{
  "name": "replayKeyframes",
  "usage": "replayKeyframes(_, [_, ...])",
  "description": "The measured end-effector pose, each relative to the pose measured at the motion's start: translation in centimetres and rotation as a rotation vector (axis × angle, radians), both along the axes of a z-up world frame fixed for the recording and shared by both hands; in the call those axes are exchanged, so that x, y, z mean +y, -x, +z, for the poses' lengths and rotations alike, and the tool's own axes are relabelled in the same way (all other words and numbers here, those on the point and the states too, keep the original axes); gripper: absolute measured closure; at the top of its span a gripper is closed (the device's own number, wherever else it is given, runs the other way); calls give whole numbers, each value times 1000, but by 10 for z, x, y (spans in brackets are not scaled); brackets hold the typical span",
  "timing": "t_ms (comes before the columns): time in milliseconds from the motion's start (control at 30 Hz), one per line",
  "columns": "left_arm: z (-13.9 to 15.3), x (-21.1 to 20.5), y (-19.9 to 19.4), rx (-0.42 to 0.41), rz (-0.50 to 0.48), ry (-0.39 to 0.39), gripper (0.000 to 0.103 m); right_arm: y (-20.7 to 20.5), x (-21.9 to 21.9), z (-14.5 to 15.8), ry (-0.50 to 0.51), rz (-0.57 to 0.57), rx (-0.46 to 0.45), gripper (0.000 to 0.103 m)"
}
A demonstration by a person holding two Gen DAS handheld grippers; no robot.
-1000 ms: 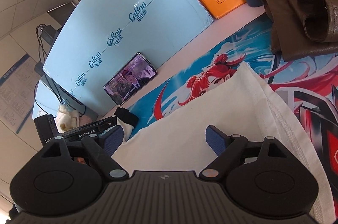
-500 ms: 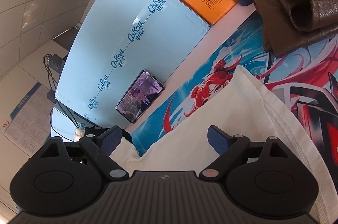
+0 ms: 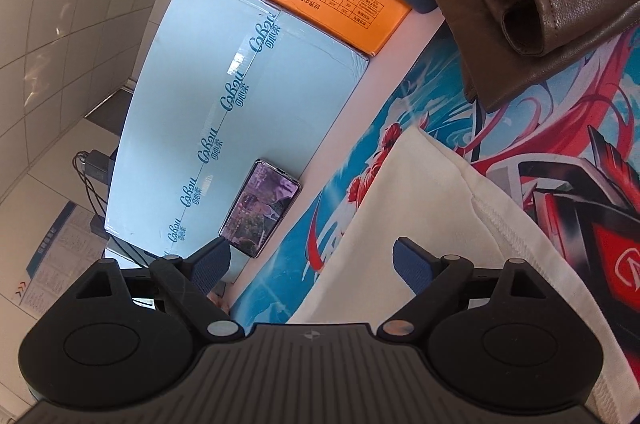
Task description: Fold clothes
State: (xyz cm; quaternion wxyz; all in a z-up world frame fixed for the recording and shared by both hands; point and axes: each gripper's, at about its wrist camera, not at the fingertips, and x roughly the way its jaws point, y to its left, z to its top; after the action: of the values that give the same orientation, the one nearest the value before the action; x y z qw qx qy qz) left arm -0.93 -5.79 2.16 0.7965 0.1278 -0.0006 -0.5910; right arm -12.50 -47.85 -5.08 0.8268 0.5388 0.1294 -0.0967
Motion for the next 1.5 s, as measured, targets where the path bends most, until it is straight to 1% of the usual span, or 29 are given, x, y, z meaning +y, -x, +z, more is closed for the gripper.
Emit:
replayKeyframes(133, [-22,7,6,64,5,-68,90,3,-1,1,12,-21,28,15])
replayKeyframes(267, [-41,16,3,128,67,-110,90,2,-3,-1,17,-27,51,15])
replayKeyframes(367, [-45,24,3,148,100,-89,90,2,-3,-1,18,-29,54,15])
replayKeyframes(500, [-45,32,0,168,148,-66,91,4,-3,-1,25,-45,70,18])
replayKeyframes(633, [-43,37,-6,184,201,-39,91,7,-5,2,56,-89,118,19])
replayKeyframes(700, [-43,38,-6,188,192,-30,91,5,-7,3,67,-95,149,24])
replayKeyframes(767, [-42,39,-5,188,174,-27,90,1,-9,4,86,-94,184,36])
replayKeyframes(833, [-41,36,-4,185,151,-45,90,-5,-9,7,111,-88,221,40])
replayKeyframes(867, [-42,33,-3,181,137,-64,86,-7,-9,8,121,-83,235,42])
replayKeyframes(933, [-42,26,-1,165,109,-114,75,-12,-9,9,135,-75,261,46])
replayKeyframes(967, [-42,22,2,140,105,-152,56,-13,-9,9,138,-74,267,46])
replayKeyframes(1000, [-43,16,5,105,103,-198,34,-13,-9,9,138,-72,268,46])
replayKeyframes(1067, [-43,7,13,5,115,-261,17,-12,-10,9,133,-69,267,46])
replayKeyframes(1100, [-43,3,15,-38,116,-283,16,-12,-11,9,129,-68,264,46])
replayKeyframes(1167, [-39,-4,16,-71,95,-293,16,-12,-12,8,119,-69,257,46])
replayKeyframes(1233, [-37,-10,20,-82,48,-285,16,-13,-14,8,107,-70,253,46])
replayKeyframes(1267, [-38,-14,25,-106,22,-285,17,-13,-14,8,105,-69,253,47])
replayKeyframes(1300, [-40,-17,31,-146,-5,-289,31,-14,-14,9,103,-68,253,47])
replayKeyframes(1333, [-43,-21,35,-181,-25,-299,51,-15,-14,9,104,-66,256,48])
replayKeyframes(1367, [-44,-21,36,-193,-28,-306,94,-16,-14,9,109,-72,268,51])
replayKeyframes(1400, [-44,-21,35,-190,-20,-306,99,-16,-14,9,114,-78,280,53])
replayKeyframes(1467, [-45,-20,34,-184,-6,-305,99,-18,-15,8,124,-90,303,69])
replayKeyframes(1500, [-45,-19,34,-180,1,-305,99,-18,-15,8,129,-96,315,72])
